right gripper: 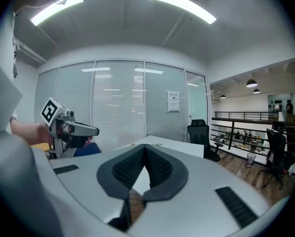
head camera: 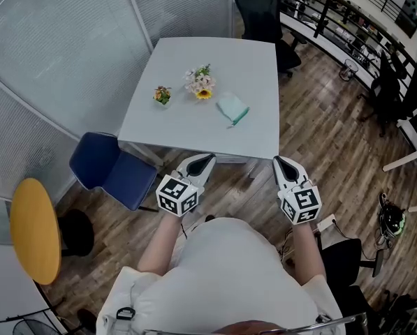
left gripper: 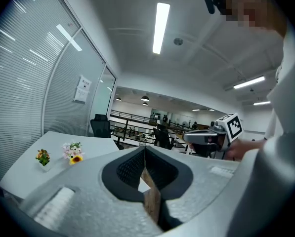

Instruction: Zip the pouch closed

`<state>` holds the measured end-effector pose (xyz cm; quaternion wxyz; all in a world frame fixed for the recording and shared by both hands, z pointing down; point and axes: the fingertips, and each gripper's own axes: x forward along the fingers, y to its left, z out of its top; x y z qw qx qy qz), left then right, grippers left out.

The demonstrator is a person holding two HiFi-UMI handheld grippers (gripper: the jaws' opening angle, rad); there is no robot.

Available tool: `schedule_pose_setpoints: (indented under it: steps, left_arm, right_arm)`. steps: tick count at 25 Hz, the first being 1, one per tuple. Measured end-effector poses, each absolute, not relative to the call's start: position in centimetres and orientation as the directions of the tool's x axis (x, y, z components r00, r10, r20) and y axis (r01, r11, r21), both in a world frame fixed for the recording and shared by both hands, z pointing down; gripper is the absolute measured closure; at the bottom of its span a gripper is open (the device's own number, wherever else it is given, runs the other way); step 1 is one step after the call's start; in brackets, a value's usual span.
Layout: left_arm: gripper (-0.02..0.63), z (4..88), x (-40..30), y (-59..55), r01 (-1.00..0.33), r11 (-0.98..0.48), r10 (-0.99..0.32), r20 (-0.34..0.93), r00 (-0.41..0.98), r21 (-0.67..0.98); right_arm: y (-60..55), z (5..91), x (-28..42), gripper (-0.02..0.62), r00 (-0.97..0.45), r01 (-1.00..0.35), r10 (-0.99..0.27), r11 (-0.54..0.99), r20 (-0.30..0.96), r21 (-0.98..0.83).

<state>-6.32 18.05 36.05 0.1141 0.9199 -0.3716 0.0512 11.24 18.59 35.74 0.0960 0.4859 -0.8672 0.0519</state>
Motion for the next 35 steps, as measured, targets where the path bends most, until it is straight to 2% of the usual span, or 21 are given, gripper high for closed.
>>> schedule_pose_setpoints:
  steps: [9, 15, 18, 35]
  left_arm:
    - [0.584, 36.6, -6.9, 17.7, -0.689, -0.703, -0.664, 0.185, 0.725, 0.177]
    - [0.578, 37.0, -7.1, 17.4, -0.687, -0.707, -0.659, 0.196, 0.726, 0.166]
    - [0.541, 37.0, -7.2, 17.3, -0.680, -0.713, -0.651, 0.197, 0.733, 0.173]
    - [0.517, 38.6, -10.0, 17.5, -0.640, -0.743, -0.605, 0.214, 0.767, 0.197]
  right_arm:
    - [18.4, 36.3, 10.2, 0.588, -0.517, -0.847, -0.823, 0.531, 0.235, -0.003]
    - [18.4, 36.4, 9.7, 0.541, -0.512, -0.851, -0.825, 0.525, 0.238, -0.008]
    - [18.4, 36.5, 9.4, 0.540, -0.506, -0.854, -0.828, 0.520, 0.241, -0.009]
    - [19.0, 37.5, 6.0, 0.538, -0.471, -0.872, -0.839, 0.489, 0.272, -0.002]
